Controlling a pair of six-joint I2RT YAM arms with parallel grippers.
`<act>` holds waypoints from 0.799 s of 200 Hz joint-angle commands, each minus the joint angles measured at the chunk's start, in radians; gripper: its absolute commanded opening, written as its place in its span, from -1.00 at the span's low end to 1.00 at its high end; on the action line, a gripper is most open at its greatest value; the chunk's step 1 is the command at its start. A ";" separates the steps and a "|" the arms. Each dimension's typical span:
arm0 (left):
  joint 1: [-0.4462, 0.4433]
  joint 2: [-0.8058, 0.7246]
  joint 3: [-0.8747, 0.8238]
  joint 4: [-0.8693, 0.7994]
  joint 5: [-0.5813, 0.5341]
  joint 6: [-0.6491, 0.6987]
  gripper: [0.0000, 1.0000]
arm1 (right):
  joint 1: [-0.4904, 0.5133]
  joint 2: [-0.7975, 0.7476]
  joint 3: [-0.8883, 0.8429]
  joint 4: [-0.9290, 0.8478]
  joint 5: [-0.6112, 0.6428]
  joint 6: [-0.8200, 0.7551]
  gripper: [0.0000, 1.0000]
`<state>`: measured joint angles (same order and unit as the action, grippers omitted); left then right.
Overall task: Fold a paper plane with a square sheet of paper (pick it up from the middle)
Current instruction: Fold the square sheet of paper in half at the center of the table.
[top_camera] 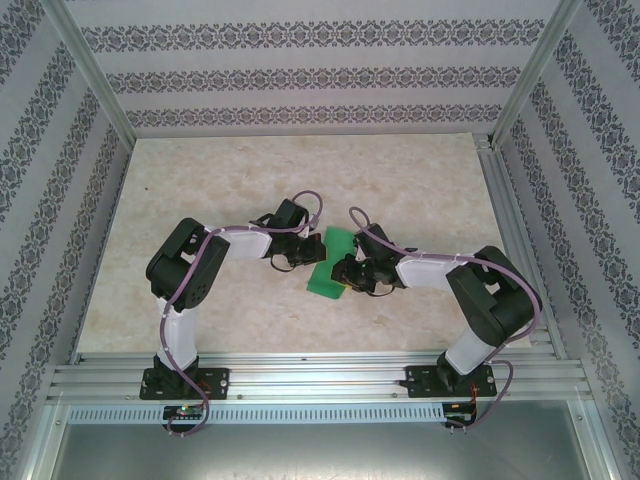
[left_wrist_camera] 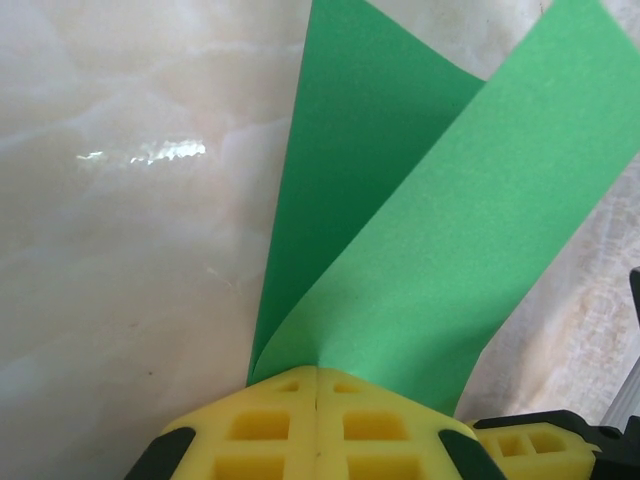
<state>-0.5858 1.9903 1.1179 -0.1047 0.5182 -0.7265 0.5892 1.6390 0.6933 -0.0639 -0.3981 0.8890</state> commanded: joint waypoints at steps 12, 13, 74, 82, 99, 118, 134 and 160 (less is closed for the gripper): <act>-0.021 0.038 -0.002 -0.063 -0.035 0.029 -0.92 | 0.012 -0.006 0.008 -0.079 0.045 -0.022 -0.41; -0.022 0.038 -0.003 -0.064 -0.035 0.029 -0.93 | 0.012 -0.010 0.009 -0.081 0.045 -0.022 -0.41; -0.022 0.030 0.002 -0.066 -0.030 0.036 -0.92 | 0.024 -0.117 0.031 -0.097 0.037 -0.002 -0.39; -0.022 0.027 0.002 -0.067 -0.029 0.037 -0.92 | 0.030 -0.116 0.030 -0.075 0.028 0.008 -0.38; -0.024 0.026 0.002 -0.068 -0.030 0.038 -0.92 | 0.044 -0.106 0.036 -0.044 0.020 0.029 -0.38; -0.023 0.026 0.003 -0.068 -0.028 0.039 -0.92 | 0.055 -0.073 0.037 -0.022 0.019 0.036 -0.38; -0.023 0.027 0.003 -0.070 -0.029 0.042 -0.92 | 0.063 -0.041 0.020 -0.009 0.022 0.046 -0.38; -0.023 0.027 0.006 -0.076 -0.030 0.047 -0.92 | 0.067 0.010 -0.031 0.010 0.046 0.048 -0.39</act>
<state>-0.5903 1.9903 1.1198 -0.1059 0.5148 -0.7109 0.6472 1.6005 0.7021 -0.0914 -0.3679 0.9199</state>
